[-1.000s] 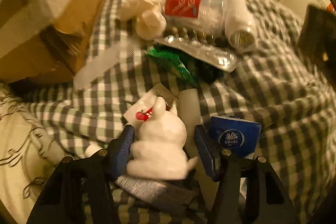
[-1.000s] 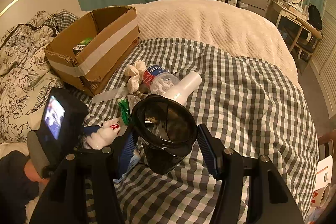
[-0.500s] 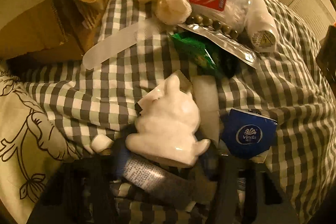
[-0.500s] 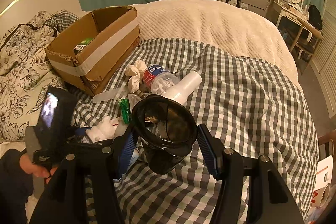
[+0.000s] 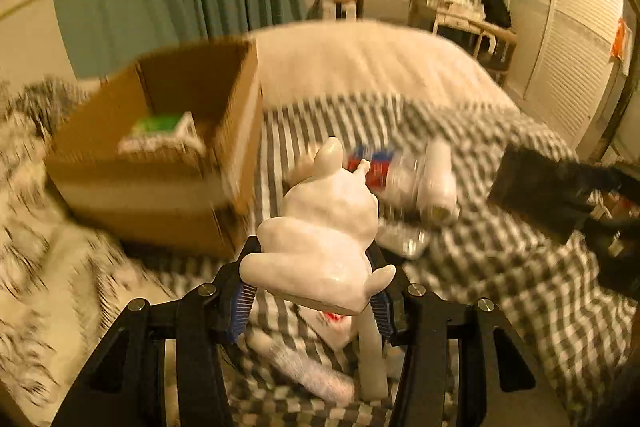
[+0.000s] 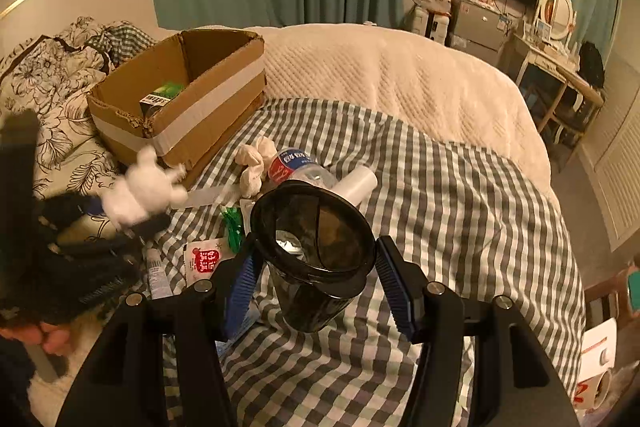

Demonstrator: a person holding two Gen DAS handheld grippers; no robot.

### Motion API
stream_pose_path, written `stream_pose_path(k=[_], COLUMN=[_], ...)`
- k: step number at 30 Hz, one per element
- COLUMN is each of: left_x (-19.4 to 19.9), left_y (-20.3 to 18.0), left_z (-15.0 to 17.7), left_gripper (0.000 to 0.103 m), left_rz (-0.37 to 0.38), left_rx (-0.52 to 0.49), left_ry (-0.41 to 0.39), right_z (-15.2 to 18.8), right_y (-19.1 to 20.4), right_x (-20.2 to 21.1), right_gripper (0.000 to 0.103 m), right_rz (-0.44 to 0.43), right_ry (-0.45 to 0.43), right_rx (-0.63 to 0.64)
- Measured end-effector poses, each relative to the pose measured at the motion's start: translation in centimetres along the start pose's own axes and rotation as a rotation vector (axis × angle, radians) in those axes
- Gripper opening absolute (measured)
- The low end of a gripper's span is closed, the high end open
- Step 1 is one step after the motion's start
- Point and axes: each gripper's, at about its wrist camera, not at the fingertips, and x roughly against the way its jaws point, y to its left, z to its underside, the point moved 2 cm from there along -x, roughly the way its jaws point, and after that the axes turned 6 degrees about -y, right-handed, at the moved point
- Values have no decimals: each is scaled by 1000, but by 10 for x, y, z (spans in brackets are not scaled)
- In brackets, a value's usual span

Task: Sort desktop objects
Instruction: 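Carry figurine and black cup into the cardboard box and open both grippers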

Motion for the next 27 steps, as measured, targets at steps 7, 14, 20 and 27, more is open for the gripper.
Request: stream_pose_path(k=[7,14,20,27], left_x=[10,-8,-35,-71], left_y=[16,51,102,145], left_z=[-57,-128,-127,-93], left_gripper=[50,51,51,51], left_rz=[-13,-106,-170,-139], left_rx=[55,92,150,220], left_ry=[-78,-108,-151,-90], right_z=[-22,-71,-123,-162], right_y=[11,32,63,115], right_x=[7,4,-15,-82], right_gripper=[57,57,57,57], right_rz=[-48,-100,-160,-254], right_ry=[-37,-55,-101,-67], right_rx=[-4,9,11,-1])
